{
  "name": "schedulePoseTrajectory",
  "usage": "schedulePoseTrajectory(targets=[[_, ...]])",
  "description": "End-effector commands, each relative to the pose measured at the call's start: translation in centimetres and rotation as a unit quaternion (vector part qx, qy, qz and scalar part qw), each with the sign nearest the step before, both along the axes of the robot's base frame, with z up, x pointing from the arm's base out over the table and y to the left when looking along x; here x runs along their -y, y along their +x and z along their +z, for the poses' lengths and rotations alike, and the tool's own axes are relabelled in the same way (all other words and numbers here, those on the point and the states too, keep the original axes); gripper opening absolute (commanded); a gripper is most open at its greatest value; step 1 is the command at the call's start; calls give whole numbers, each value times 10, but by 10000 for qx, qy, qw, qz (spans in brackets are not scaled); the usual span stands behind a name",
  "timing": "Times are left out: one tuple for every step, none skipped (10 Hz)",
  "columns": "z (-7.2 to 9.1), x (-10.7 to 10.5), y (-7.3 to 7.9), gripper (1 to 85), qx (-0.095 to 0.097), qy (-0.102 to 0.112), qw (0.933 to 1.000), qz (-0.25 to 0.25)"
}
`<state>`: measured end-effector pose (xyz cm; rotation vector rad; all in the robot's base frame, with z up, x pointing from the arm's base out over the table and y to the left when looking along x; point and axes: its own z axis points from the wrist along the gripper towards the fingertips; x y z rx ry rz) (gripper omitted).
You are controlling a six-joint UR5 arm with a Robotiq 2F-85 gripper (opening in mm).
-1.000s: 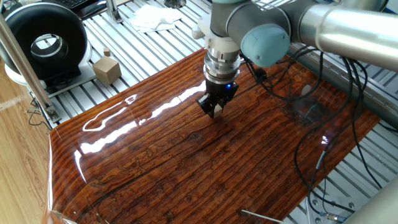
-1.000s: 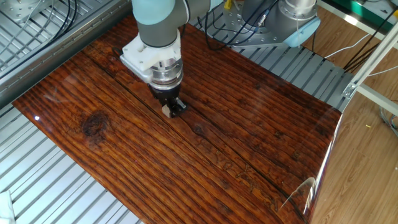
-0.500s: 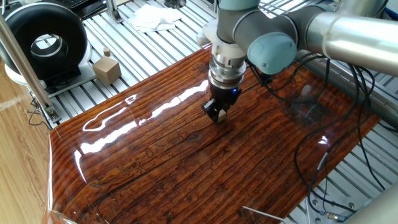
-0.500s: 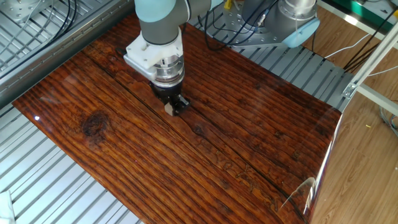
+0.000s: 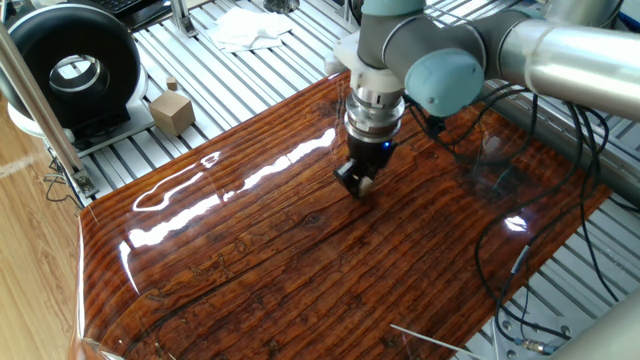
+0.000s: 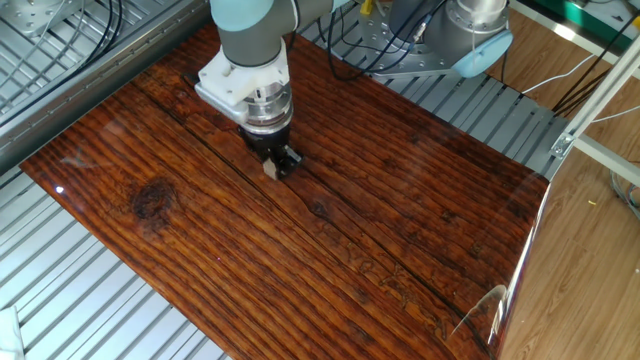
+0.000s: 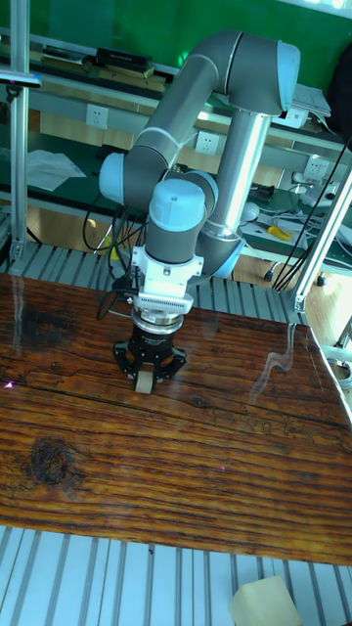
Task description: Hold a small block with the gripper and sweep it from left to right on the table
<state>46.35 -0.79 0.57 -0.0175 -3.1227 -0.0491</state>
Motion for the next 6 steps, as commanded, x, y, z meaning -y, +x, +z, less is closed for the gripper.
schedulePoseTrajectory(targets=[[10,5,-2,10,-72,16,10000,-15],[9,5,-2,10,-80,23,10000,-37],[7,8,-2,10,-79,8,10000,-14],[7,8,-3,10,-95,31,9999,-21],[6,6,-4,10,-126,60,9999,-51],[2,3,-5,10,-136,113,9998,-88]])
